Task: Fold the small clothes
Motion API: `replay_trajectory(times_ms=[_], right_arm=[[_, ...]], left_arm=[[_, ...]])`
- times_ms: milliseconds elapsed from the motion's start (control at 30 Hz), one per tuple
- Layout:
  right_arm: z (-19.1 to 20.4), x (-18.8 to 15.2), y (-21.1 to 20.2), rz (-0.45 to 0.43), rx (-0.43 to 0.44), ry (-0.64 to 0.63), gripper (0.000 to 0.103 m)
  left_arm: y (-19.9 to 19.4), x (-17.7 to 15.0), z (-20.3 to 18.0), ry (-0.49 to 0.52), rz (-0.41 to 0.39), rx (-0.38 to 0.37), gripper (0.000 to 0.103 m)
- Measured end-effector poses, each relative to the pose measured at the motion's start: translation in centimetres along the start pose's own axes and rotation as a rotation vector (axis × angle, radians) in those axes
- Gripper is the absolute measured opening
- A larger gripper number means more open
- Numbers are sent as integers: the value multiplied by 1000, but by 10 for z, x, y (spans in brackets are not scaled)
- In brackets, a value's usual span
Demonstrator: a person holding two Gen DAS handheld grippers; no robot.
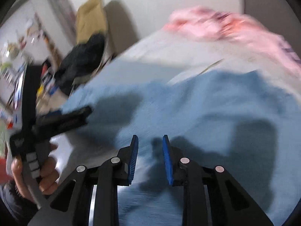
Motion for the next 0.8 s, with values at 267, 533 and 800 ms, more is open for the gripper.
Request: replay_trajectory(times_ms=[267, 533, 800], right_arm=[[-148, -19, -14, 62, -131, 296, 22], [-192, -80, -103, 23, -124, 315, 38], [-165, -136, -130, 63, -163, 95, 41]], left_arm=[[11, -10, -99, 191, -3, 37, 98], [-57, -46, -153, 359, 16, -181, 98], [-95, -119, -154, 570, -4, -125, 98]])
Point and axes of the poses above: each gripper's, at about its wrist camera, not at the fingertips, and y roughly the way its jaws point, z to its left, x to its top, the point moved 10 cm from there along y, roughly the way its jaws point, and after that the axes turned 3 degrees about -z, right-handed, at the moved point
